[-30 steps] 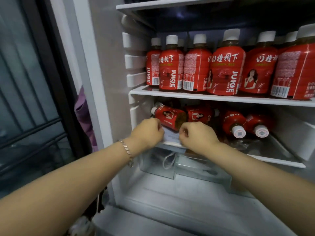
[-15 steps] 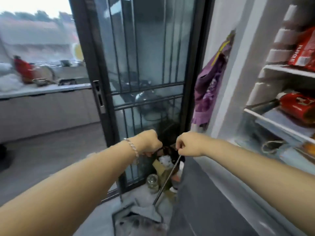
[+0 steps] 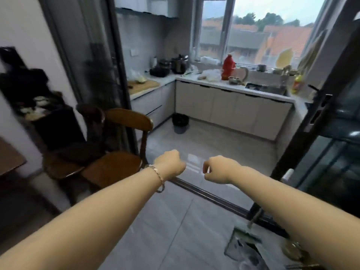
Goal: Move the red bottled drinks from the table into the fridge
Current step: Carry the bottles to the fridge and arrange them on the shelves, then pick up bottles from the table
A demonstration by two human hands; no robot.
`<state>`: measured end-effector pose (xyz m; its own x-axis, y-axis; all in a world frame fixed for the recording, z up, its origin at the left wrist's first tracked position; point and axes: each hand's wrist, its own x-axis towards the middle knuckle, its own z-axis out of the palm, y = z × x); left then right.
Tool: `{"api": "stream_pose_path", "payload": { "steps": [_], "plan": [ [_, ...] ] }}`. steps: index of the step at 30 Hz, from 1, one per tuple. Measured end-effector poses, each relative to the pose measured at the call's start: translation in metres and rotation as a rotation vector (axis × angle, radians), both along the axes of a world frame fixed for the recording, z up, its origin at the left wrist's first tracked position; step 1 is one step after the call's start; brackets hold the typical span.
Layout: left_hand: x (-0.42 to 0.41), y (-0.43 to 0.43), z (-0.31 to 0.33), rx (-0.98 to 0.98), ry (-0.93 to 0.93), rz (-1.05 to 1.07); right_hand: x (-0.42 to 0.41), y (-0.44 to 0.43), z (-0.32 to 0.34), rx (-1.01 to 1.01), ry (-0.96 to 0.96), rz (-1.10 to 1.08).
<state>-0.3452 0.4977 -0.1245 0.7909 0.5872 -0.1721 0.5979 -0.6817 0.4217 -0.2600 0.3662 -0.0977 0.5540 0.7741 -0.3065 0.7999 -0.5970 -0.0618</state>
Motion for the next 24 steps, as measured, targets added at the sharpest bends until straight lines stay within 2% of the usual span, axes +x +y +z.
{"api": "stream_pose_path", "payload": {
  "steps": [4,9,13,19,24],
  "plan": [
    [-0.101,0.073,-0.012,-0.054,0.003,0.164,-0.074,0.093,-0.014,0.007,0.034,0.143],
    [-0.274,0.184,-0.017,-0.035,0.025,0.452,-0.215,0.245,-0.023,0.046,0.065,0.451],
    [-0.379,0.25,-0.018,-0.021,0.002,0.649,-0.311,0.334,-0.026,0.093,0.076,0.659],
    [-0.503,0.332,-0.033,0.004,0.005,0.944,-0.428,0.46,-0.044,0.076,0.193,0.848],
    [-0.574,0.4,-0.034,-0.013,0.0,1.102,-0.493,0.559,-0.05,0.041,0.18,0.983]
  ]
}}
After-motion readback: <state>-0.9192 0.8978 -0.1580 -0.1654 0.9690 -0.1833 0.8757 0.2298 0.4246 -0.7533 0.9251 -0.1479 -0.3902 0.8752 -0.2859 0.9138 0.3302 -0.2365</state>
